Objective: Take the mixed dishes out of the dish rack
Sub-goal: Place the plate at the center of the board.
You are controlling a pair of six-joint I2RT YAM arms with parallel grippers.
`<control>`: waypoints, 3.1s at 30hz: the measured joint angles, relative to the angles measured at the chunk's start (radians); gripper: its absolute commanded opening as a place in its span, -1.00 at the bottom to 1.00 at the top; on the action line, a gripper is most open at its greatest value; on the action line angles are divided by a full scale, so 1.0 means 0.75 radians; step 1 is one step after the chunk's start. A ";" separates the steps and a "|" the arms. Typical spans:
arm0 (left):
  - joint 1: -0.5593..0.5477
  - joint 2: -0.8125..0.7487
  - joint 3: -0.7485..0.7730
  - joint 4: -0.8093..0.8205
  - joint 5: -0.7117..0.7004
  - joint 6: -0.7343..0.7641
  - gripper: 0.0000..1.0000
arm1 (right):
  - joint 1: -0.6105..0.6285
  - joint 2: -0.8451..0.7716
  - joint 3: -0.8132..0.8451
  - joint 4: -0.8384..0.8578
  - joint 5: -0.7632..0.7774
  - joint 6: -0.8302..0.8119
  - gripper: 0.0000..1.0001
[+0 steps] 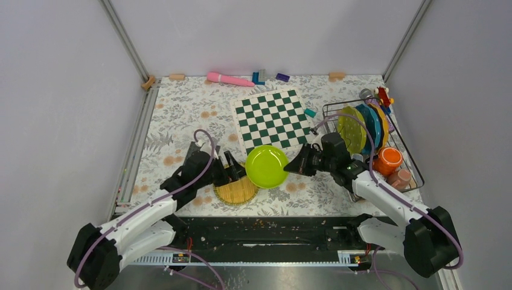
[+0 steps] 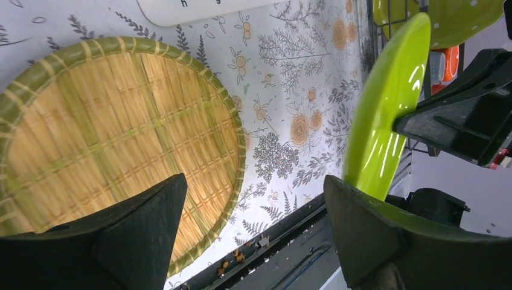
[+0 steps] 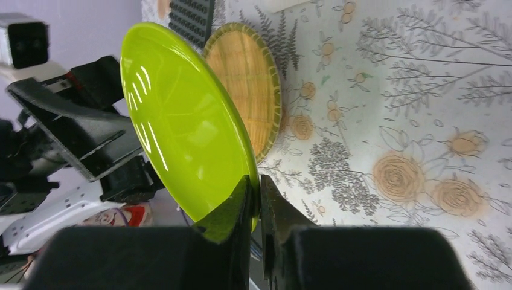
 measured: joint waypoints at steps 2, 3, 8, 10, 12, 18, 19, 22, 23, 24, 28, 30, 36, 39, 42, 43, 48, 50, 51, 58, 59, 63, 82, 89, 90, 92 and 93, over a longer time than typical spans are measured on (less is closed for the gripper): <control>-0.004 -0.061 0.000 -0.045 -0.041 0.002 0.70 | 0.006 -0.034 -0.001 -0.040 0.054 -0.009 -1.00; -0.005 -0.100 0.000 -0.072 -0.067 0.002 0.70 | 0.007 -0.054 0.000 -0.066 0.094 -0.016 -1.00; -0.009 -0.279 0.000 -0.163 -0.172 0.002 0.68 | 0.010 -0.091 0.000 -0.142 0.182 -0.044 -1.00; -0.009 -0.294 0.000 -0.167 -0.177 0.002 0.62 | 0.012 -0.083 0.000 -0.147 0.171 -0.051 -1.00; -0.009 -0.285 0.000 -0.161 -0.173 0.003 0.51 | 0.015 -0.058 0.000 -0.136 0.137 -0.057 -1.00; -0.009 -0.118 0.002 -0.092 -0.114 0.002 0.05 | 0.062 0.036 0.000 -0.057 0.003 -0.058 -1.00; -0.009 -0.093 0.002 -0.081 -0.101 0.002 -0.02 | 0.070 0.043 0.000 -0.046 -0.008 -0.059 -1.00; -0.011 -0.023 0.003 -0.021 -0.042 0.001 -0.25 | 0.083 0.062 0.007 -0.038 -0.036 -0.060 -1.00; -0.012 -0.005 0.003 0.002 -0.023 -0.001 -0.31 | 0.084 0.067 0.011 -0.037 -0.040 -0.061 -1.00; -0.013 0.012 0.003 0.025 -0.005 -0.002 -0.39 | 0.084 0.072 0.016 -0.038 -0.042 -0.063 -1.00; -0.014 0.055 0.003 0.100 0.056 -0.011 -0.71 | 0.084 0.078 0.025 -0.037 -0.045 -0.068 -1.00; -0.014 0.065 0.003 0.133 0.086 -0.014 -0.94 | 0.084 0.080 0.025 -0.036 -0.046 -0.068 -1.00; -0.010 0.068 0.002 0.185 0.128 -0.013 -1.00 | 0.080 0.081 0.025 -0.043 -0.030 -0.071 -0.56; -0.011 0.064 0.002 0.179 0.127 -0.013 -1.00 | 0.081 0.080 0.025 -0.041 -0.032 -0.070 0.07; -0.016 0.025 -0.001 0.128 0.114 -0.012 -1.00 | 0.086 0.065 0.029 -0.043 -0.026 -0.081 0.58; -0.017 0.007 -0.001 0.111 0.108 -0.013 -1.00 | 0.087 0.056 0.030 -0.047 -0.016 -0.080 0.93; -0.018 -0.188 -0.024 -0.013 0.031 -0.009 -1.00 | 0.090 -0.046 0.033 -0.120 0.120 -0.117 0.99; -0.018 -0.271 -0.032 -0.082 -0.025 -0.010 -1.00 | 0.091 -0.104 0.034 -0.154 0.195 -0.129 0.99; -0.018 -0.309 -0.035 -0.119 -0.055 -0.012 -1.00 | 0.091 -0.136 0.034 -0.170 0.230 -0.133 0.99; -0.011 -0.502 -0.062 -0.399 -0.338 -0.070 -1.00 | 0.091 -0.342 0.018 -0.205 0.425 -0.148 0.99; -0.010 -0.514 -0.066 -0.424 -0.363 -0.076 -1.00 | 0.091 -0.370 0.009 -0.204 0.439 -0.150 0.99; -0.009 -0.525 -0.070 -0.493 -0.439 -0.101 -1.00 | 0.091 -0.466 -0.042 -0.191 0.501 -0.150 0.99; 0.012 -0.288 -0.122 -0.417 -0.466 -0.160 -0.68 | 0.091 -0.711 -0.145 -0.158 0.664 -0.160 0.99; 0.018 -0.279 -0.128 -0.407 -0.469 -0.170 -0.34 | 0.091 -0.735 -0.158 -0.159 0.701 -0.174 0.99; 0.018 -0.280 -0.130 -0.407 -0.472 -0.170 -0.30 | 0.091 -0.738 -0.160 -0.158 0.706 -0.176 0.99; 0.019 -0.280 -0.130 -0.412 -0.477 -0.169 -0.22 | 0.091 -0.742 -0.161 -0.159 0.716 -0.181 0.99; 0.020 -0.281 -0.130 -0.414 -0.479 -0.169 -0.19 | 0.091 -0.744 -0.161 -0.159 0.721 -0.185 0.99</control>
